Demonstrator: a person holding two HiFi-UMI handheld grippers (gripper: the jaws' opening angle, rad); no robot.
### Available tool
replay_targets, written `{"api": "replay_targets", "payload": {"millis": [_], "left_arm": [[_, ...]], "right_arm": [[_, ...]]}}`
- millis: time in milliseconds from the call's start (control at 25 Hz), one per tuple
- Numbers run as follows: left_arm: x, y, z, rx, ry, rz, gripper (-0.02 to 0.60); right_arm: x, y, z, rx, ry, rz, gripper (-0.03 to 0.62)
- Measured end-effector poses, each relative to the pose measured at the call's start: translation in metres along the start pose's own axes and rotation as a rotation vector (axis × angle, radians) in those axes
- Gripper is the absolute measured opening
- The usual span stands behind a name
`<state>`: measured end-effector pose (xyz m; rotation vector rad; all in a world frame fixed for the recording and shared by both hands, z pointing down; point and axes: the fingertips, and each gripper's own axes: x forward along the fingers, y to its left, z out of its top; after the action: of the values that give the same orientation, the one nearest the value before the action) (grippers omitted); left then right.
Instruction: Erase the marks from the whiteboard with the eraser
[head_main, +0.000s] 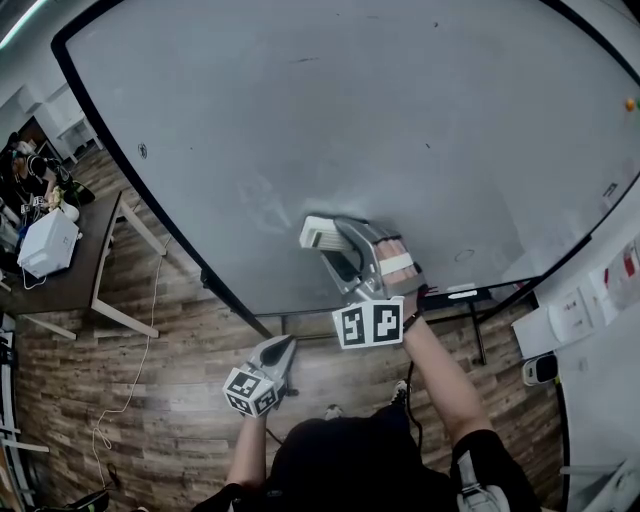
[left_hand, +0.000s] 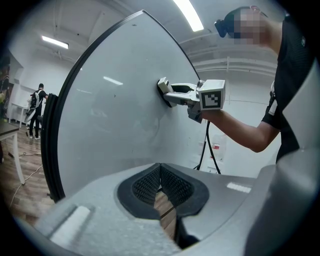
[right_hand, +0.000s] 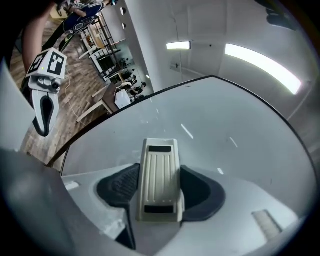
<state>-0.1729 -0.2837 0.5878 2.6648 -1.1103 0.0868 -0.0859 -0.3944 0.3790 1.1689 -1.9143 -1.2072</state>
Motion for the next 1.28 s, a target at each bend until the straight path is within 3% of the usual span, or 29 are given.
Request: {"api": "replay_targets", "payload": {"millis": [280,400,520,760,920,1040,1280], "left_arm": [[-0.001,0.002,0.004,0.003,-0.009,0.005,0.011],[0.000,0.002,0.005,0.004,-0.010,0.003,0.011],[0.001,0.002,0.003,0.003,-0.009,0.000,0.011],[0.003,0.002,0.001,0.002,0.000,-0.005,0.011],[0.003,0.001,0.001,0.001,0.002,-0.006,0.011],[0.001,0.001,0.001,0.000,0.002,-0.001,0.011],[0.000,0.000,0.001,0.001,-0.001,0.000,0.011]], "right_arm": [[-0.017,-0.113,0.023,0.085,-0.076,-0.168,0.253],[-0.022,-0.132,0.023,0.114,-0.084,-0.202,0.253],[-0.017,-0.102,0.018,0.075,-0.064,-0.175,0.253],[-0.003,-0.004,-0.003,0.047,-0.023,-0.006,0.253],[-0.002,0.013,-0.009,0.036,-0.009,0.024,0.253],[-0.005,-0.019,-0.002,0.051,-0.019,-0.024,0.253],[-0.025,-0.131,0.013,0.127,-0.063,-0.218,0.253]]}}
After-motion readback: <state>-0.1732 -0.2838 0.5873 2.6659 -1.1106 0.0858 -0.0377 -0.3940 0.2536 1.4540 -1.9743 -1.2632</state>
